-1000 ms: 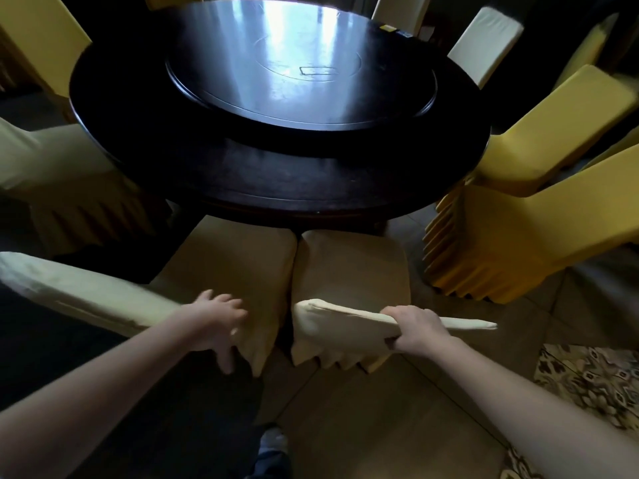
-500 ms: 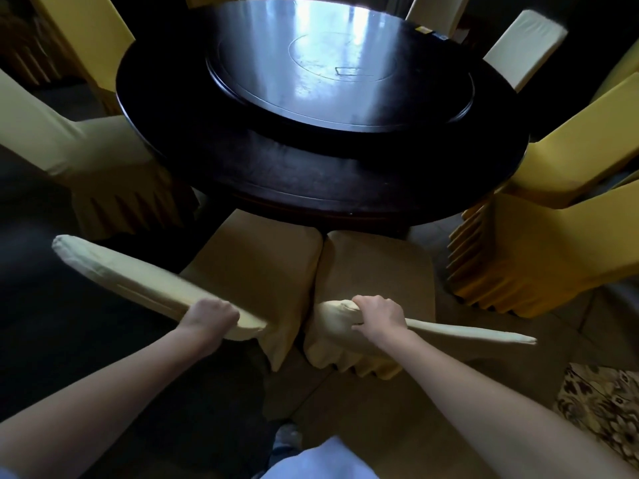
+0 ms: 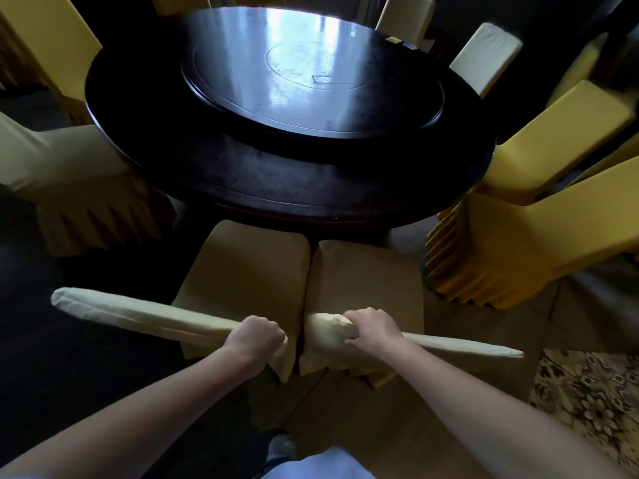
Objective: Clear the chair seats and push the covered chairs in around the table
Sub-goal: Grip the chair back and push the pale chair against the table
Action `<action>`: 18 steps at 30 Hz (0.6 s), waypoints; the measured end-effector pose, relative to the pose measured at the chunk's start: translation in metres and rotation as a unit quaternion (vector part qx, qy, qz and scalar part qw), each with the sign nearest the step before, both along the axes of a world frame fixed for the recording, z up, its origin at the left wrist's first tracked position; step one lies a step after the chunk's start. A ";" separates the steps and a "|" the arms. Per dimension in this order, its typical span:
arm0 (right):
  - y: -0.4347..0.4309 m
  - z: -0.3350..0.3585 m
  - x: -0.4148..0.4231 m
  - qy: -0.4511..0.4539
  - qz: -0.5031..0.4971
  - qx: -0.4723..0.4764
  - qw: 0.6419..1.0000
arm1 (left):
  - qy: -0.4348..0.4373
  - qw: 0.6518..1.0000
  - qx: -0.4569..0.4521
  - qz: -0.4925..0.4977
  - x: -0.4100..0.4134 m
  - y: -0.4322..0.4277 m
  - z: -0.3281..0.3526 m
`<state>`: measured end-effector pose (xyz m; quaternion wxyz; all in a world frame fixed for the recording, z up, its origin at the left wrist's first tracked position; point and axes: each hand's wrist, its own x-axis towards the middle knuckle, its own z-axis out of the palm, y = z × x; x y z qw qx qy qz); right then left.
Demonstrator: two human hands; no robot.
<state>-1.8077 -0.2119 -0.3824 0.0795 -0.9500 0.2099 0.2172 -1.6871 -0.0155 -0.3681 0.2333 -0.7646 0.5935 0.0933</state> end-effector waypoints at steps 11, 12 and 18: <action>0.008 0.001 -0.006 -0.034 -0.024 0.005 0.999 | 0.039 0.999 0.015 -0.017 -0.001 -0.004 -0.006; 0.009 0.000 -0.007 -0.041 -0.026 0.002 0.999 | 0.050 0.999 0.016 -0.013 -0.001 -0.006 -0.005; 0.010 0.001 -0.022 -0.116 -0.016 0.026 0.993 | 0.167 0.983 -0.030 0.075 0.004 -0.020 -0.007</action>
